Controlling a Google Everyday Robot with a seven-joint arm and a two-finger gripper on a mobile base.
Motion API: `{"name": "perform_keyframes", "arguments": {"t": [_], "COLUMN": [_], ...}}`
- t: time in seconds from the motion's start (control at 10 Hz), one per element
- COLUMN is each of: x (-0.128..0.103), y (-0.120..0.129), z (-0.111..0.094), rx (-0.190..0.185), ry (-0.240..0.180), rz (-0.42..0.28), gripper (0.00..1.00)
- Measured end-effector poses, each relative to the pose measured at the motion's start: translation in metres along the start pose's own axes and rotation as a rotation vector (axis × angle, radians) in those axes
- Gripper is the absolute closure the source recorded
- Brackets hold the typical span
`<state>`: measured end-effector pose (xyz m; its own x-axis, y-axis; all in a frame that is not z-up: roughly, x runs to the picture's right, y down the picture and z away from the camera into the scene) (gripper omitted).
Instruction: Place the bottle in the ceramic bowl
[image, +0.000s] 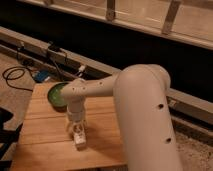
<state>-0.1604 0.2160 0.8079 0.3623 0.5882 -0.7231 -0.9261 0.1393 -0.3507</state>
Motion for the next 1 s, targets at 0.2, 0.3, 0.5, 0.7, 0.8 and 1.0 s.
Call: {"name": "perform_keyframes", "arguments": {"t": [0.2,0.3,0.5,0.7,0.8,1.0], "x": [0.003,0.003,0.005,0.006,0.006,0.002], "y": [-0.003,-0.002,-0.005,-0.006,-0.006,-0.009], "z": [0.002,0.001,0.002,0.003,0.002,-0.013], "rx": [0.011,0.006,0.003,0.003,0.006,0.017], "ry": [-0.003,-0.010,-0.004,0.000,-0.002,-0.041], "rz": [0.007,0.006,0.011,0.006,0.002,0.007], "gripper": [0.53,0.65,0.83,0.99,1.00,1.00]}}
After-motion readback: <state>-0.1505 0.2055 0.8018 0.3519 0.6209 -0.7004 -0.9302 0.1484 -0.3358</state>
